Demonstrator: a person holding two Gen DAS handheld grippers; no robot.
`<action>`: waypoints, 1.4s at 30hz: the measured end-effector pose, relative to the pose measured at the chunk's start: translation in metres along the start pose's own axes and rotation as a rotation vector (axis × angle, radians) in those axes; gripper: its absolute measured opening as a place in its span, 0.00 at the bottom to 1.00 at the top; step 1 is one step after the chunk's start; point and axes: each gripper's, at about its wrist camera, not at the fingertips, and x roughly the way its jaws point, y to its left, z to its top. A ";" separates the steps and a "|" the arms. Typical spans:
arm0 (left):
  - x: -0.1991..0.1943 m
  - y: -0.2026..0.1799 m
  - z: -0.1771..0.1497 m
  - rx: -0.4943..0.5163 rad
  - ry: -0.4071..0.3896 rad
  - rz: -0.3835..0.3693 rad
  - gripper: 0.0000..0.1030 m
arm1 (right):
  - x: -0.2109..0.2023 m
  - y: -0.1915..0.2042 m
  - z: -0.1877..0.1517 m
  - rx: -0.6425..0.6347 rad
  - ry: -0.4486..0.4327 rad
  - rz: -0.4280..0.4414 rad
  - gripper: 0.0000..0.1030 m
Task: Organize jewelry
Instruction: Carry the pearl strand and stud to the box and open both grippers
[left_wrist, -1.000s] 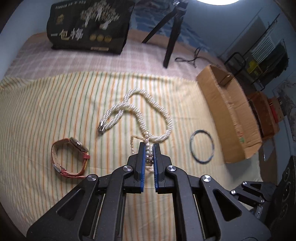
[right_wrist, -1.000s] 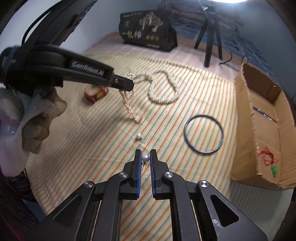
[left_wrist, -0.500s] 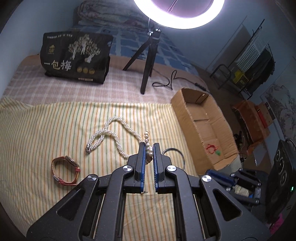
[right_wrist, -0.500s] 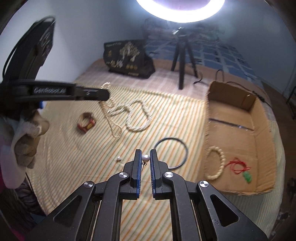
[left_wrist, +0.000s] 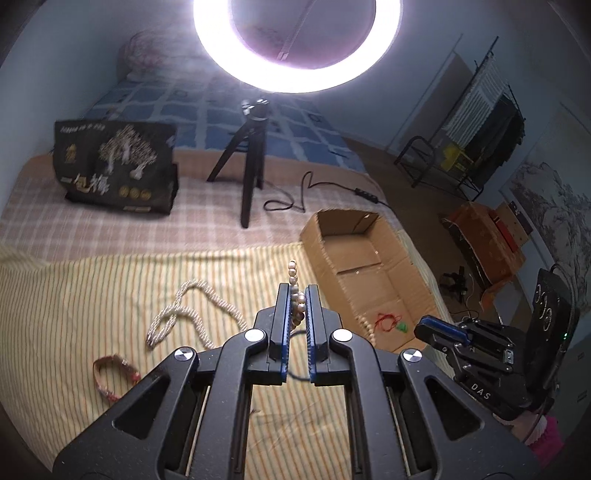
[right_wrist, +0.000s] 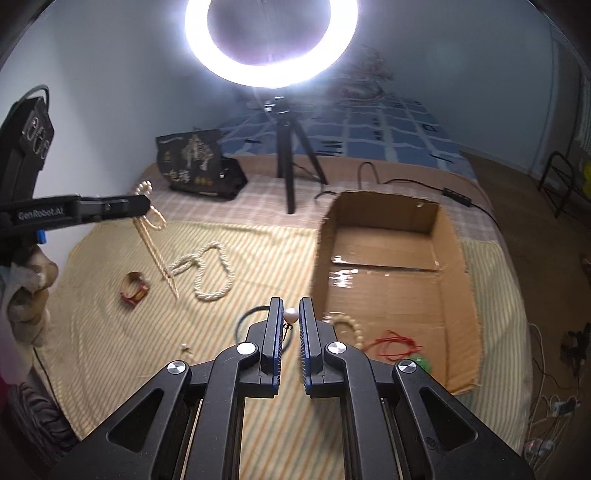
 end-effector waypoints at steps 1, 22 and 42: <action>0.002 -0.005 0.003 0.008 -0.002 -0.005 0.05 | 0.000 -0.003 0.000 0.004 0.000 -0.006 0.07; 0.072 -0.102 0.056 0.112 -0.010 -0.103 0.05 | 0.008 -0.082 0.012 0.081 -0.022 -0.097 0.07; 0.115 -0.106 0.044 0.113 0.059 -0.074 0.05 | 0.020 -0.101 0.009 0.119 -0.023 -0.107 0.37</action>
